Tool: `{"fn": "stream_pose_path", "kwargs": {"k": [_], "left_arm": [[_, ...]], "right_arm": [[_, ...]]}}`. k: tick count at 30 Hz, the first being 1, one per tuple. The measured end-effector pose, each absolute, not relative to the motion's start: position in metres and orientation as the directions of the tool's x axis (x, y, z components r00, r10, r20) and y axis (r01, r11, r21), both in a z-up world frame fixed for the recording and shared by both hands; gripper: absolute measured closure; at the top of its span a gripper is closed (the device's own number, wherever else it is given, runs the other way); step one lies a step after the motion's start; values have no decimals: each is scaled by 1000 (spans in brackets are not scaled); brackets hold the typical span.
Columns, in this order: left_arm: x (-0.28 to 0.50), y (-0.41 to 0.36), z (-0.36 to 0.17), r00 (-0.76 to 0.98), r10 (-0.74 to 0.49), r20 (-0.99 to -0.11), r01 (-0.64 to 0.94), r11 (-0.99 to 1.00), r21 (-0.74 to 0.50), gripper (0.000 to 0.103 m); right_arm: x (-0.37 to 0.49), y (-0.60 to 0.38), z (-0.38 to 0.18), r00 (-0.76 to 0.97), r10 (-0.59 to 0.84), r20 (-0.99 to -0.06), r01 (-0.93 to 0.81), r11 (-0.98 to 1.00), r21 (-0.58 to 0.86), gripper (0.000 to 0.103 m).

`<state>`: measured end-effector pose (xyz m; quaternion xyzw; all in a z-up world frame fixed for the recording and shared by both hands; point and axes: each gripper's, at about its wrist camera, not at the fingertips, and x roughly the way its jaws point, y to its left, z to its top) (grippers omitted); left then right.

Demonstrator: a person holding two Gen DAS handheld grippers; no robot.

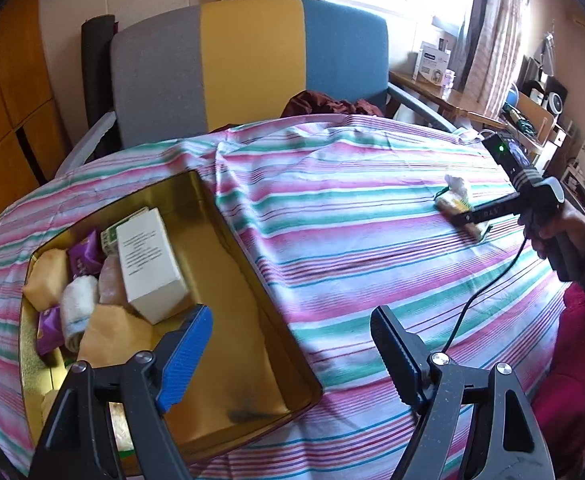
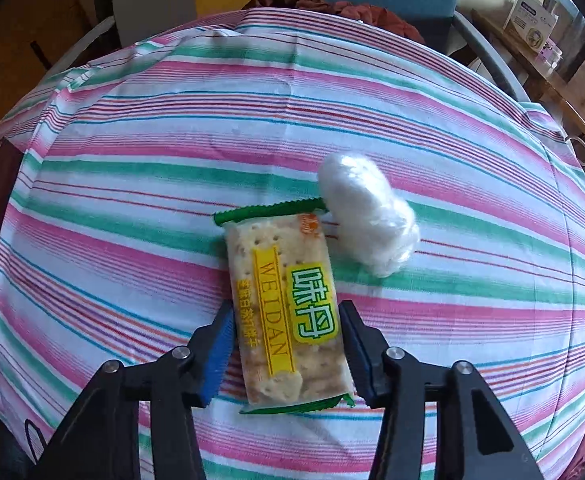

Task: Organize objects
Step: 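Grasp the WEIDAN cracker bag with the right gripper, then grasp the white plastic-wrapped ball with the left gripper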

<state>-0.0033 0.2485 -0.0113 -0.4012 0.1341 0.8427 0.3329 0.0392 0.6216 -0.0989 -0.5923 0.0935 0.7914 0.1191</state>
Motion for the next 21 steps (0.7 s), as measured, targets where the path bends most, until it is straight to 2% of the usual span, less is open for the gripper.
{"fn": "stream_pose_path", "kwargs": {"k": [4,9,16,21], "left_arm": [[-2,261,-3,-452,481,-751,-691,-721,-46,21],[-3,291,5,-422,515,-746,-735,-676,-51,21],[-2,349,8,-355,557,-751,-798,-599,-68,21],[-4,388,2,-300,562,-771,-823,-562,-89,21]], "right_arm": [[68,599,-98,-220,69,-973,-259,-966,-10,55],[106,595,-96,-191,11,-981,-316,-947,51,54],[132,645,-93,-189,135,-973,-626,-780,13,54],[161,674,-90,-251,155,-955,-752,-652,92,54]]}}
